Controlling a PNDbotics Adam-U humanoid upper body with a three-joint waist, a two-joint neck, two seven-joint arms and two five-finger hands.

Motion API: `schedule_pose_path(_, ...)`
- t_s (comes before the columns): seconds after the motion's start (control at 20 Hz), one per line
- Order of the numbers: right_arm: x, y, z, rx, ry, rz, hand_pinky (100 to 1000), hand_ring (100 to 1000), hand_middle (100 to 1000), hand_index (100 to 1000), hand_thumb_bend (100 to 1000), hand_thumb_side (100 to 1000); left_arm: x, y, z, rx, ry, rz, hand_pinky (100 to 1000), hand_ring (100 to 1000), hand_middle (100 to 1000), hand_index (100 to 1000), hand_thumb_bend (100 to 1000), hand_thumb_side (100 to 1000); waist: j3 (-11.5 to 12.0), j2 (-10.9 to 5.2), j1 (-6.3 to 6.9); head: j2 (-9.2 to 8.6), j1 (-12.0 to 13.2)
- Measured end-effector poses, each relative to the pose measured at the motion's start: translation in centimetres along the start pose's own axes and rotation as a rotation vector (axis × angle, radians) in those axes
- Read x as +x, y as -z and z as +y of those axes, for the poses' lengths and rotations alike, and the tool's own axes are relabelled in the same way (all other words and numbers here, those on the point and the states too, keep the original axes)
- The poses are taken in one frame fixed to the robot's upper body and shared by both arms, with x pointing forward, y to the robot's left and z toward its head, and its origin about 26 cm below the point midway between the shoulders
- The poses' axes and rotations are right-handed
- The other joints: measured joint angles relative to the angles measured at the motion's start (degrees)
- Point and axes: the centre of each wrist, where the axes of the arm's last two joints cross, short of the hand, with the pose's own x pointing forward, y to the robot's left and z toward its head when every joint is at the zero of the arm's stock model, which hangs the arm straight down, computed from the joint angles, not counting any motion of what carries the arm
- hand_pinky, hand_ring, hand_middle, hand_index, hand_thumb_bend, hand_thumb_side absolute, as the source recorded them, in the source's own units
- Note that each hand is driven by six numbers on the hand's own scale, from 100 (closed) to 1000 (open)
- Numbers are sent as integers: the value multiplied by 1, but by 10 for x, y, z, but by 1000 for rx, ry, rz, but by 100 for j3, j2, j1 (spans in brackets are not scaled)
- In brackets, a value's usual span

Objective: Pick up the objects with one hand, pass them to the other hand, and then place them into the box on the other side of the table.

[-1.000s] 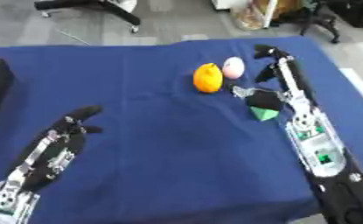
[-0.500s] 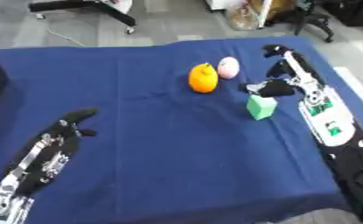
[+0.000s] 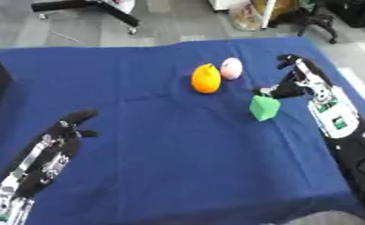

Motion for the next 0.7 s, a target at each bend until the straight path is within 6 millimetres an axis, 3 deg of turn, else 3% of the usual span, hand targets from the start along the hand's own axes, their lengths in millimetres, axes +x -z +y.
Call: schedule_pose_path(0.7,-23,4,6,40,-14,75,643,515,704,872,664,193,0,0,0,0,0,1,813,1000,894,947,161,751,2,-8,0,0,7)
